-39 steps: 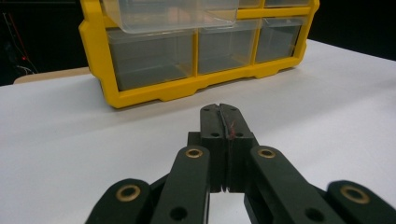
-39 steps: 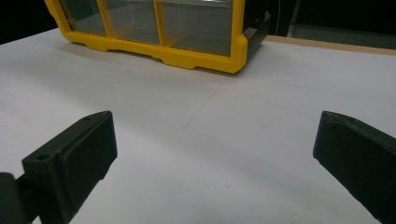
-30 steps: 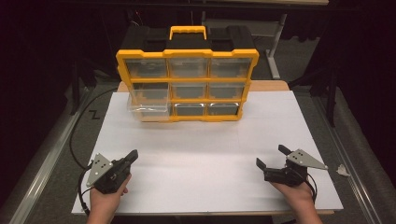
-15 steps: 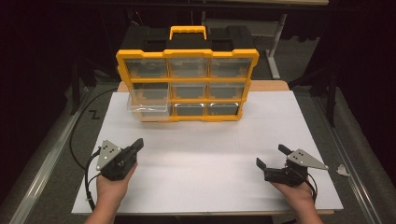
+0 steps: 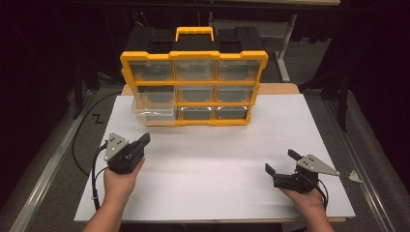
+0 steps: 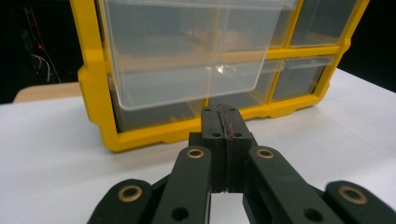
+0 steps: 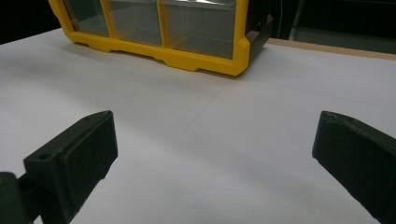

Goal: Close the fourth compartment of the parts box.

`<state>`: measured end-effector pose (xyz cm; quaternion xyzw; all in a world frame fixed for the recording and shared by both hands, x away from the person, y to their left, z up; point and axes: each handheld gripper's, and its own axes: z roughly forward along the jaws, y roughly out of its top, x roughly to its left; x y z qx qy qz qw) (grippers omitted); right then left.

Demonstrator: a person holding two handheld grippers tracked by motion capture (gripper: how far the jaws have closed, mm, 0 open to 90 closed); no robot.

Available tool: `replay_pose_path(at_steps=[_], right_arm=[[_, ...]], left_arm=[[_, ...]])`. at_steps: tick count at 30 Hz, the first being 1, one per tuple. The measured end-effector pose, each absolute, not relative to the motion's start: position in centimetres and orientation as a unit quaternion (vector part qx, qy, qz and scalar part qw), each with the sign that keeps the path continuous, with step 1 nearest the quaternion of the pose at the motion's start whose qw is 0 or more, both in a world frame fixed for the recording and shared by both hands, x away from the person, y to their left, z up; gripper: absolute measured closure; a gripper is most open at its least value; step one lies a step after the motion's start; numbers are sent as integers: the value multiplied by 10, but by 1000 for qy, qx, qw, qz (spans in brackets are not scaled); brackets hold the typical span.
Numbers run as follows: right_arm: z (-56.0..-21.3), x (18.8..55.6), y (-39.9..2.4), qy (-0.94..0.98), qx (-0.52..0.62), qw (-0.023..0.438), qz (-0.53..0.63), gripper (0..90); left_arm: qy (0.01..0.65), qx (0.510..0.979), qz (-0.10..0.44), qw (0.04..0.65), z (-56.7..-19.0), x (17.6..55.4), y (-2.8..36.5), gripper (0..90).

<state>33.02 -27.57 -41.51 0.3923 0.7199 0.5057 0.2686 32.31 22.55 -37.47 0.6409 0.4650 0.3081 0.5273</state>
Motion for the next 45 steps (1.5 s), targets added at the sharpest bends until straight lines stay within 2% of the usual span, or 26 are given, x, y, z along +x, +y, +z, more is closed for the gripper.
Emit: replay_pose_path(at_steps=[26,45], right_arm=[[-417,331,-276,719,395,267,505,19],[-416,331,-278,717,395,270,507,26]], left_arm=[[455,639,330,526,-348,357,211,897],[450,632,346,528,-340,361,208,897]])
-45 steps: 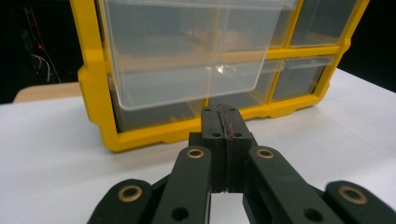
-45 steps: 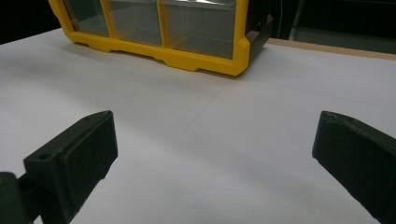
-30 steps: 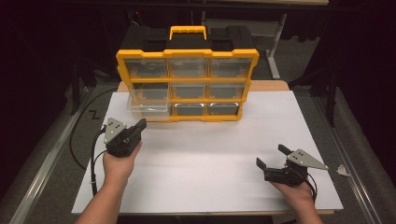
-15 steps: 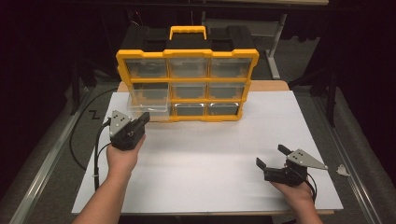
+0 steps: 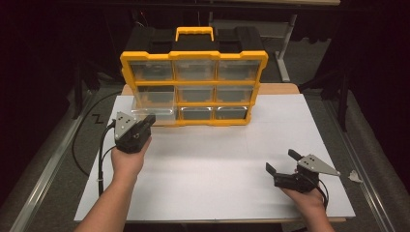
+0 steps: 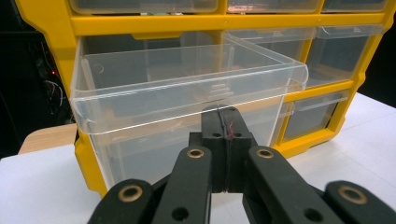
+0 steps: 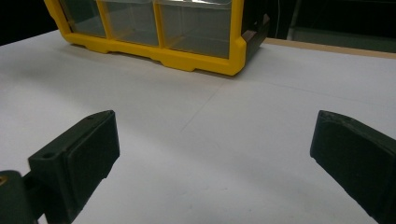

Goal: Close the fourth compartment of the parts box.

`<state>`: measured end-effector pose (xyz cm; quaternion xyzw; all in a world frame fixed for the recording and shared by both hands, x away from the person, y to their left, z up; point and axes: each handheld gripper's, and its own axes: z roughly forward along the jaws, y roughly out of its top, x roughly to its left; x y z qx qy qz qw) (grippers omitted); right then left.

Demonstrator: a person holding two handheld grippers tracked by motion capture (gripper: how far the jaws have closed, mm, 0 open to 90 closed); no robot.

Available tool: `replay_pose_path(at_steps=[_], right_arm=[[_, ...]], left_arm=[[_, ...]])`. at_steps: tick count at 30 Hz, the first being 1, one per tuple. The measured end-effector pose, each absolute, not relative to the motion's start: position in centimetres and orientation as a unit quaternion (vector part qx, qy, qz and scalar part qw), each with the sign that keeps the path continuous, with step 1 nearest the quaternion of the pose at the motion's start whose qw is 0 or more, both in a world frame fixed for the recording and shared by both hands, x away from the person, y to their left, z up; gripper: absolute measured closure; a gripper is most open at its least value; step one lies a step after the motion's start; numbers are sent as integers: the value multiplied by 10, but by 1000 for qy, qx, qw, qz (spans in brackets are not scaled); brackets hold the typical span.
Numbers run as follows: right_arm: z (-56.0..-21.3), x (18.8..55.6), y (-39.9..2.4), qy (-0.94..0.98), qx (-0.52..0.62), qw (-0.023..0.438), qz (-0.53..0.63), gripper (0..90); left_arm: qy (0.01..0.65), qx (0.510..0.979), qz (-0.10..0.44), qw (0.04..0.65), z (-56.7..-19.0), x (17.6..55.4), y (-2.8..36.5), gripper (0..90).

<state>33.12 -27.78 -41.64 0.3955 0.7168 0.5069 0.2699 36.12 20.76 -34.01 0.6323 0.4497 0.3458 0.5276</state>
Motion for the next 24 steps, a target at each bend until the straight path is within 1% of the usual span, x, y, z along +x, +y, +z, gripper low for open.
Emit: replay_pose_path(at_steps=[24], right_arm=[[-415,331,-279,714,396,271,510,26]], left_arm=[[456,626,358,521,-338,370,209,898]])
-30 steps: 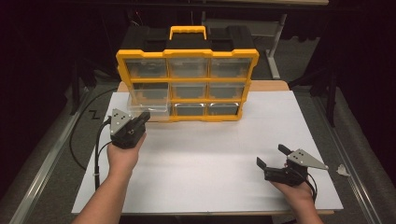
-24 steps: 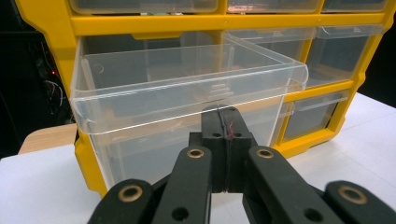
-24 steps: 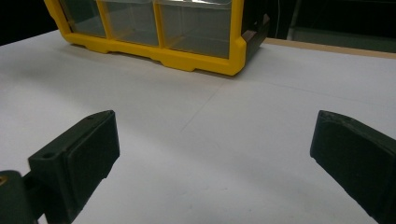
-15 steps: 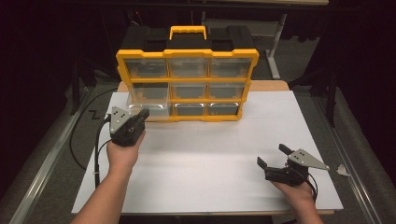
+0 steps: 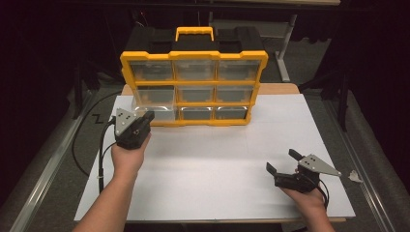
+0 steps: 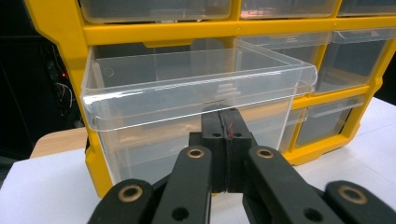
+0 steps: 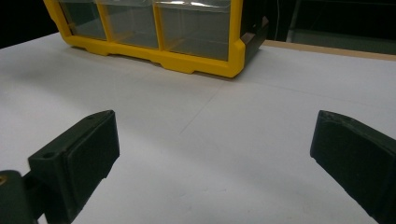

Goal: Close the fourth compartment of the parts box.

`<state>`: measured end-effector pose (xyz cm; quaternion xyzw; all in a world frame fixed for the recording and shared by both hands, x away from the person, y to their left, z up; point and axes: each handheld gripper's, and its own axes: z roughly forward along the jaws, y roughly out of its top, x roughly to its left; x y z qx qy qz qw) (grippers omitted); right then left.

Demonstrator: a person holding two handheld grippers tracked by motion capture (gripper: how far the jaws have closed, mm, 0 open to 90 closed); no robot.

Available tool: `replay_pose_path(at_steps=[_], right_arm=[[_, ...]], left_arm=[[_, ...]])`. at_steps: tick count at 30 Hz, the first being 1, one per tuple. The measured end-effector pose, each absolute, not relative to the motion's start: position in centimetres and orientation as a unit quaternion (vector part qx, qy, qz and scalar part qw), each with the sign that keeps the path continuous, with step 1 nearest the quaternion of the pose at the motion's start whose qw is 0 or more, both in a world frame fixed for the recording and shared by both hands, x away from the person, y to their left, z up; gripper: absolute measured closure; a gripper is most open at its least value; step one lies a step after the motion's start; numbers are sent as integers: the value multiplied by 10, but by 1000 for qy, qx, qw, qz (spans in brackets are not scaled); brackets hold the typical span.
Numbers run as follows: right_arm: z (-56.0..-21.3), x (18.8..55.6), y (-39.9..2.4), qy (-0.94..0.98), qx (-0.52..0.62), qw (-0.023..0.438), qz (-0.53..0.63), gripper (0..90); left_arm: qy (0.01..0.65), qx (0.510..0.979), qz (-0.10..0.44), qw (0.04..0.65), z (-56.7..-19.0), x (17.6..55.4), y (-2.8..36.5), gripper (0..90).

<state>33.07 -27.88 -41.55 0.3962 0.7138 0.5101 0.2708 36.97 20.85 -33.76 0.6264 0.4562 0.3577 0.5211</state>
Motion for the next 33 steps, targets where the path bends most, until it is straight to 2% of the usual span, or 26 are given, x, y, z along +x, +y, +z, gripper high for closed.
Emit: replay_pose_path(at_steps=[33], right_arm=[[-414,330,-279,711,393,268,517,23]], left_arm=[[473,625,367,500,-333,399,207,897]])
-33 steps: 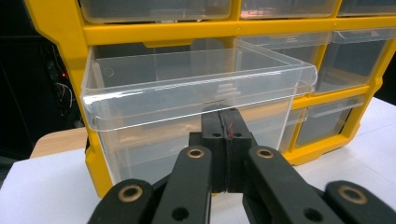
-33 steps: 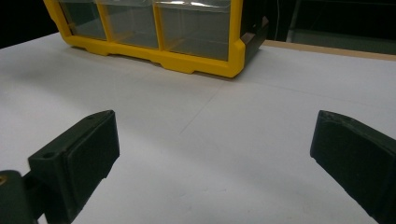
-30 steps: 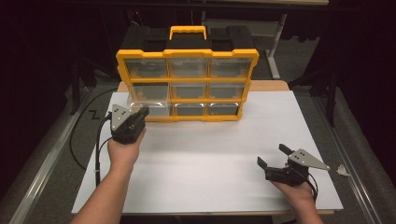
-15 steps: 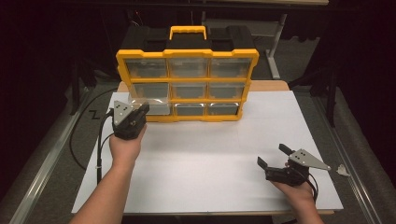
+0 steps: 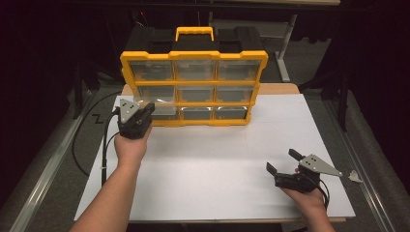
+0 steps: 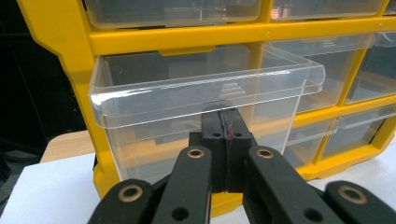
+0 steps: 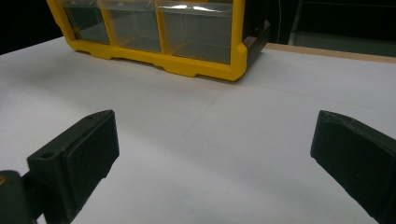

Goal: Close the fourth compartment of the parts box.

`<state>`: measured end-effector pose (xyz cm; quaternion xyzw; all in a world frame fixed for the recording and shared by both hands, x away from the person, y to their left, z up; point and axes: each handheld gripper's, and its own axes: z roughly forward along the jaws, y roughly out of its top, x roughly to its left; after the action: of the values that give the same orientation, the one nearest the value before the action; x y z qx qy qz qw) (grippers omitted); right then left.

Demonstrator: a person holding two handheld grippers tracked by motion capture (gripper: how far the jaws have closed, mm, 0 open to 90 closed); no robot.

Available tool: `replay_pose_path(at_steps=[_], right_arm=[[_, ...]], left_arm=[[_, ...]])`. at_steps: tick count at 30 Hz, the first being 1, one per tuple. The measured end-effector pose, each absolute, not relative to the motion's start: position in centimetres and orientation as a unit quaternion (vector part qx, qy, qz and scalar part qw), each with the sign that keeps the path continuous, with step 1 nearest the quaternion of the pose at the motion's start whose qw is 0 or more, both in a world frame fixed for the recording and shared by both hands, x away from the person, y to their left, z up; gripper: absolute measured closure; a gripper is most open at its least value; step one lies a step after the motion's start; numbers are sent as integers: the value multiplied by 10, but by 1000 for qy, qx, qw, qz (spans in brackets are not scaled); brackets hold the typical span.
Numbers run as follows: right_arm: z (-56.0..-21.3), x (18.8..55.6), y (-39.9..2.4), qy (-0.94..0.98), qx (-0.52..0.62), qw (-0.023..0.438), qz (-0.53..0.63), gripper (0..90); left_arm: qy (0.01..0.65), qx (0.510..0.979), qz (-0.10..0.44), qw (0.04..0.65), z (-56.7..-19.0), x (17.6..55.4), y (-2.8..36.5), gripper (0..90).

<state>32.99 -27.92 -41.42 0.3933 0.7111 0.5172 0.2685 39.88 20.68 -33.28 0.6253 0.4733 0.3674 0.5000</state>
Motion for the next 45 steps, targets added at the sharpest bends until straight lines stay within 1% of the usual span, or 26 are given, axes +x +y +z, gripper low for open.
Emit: replay_pose_path(at_steps=[17,25,45], right_arm=[[-415,330,-280,710,396,266,518,23],[-415,330,-279,710,396,265,518,23],[-415,331,-279,709,397,264,520,24]], left_arm=[[474,629,374,490,-331,419,206,898],[483,620,373,493,-332,427,208,897],[491,622,374,481,-329,446,205,897]])
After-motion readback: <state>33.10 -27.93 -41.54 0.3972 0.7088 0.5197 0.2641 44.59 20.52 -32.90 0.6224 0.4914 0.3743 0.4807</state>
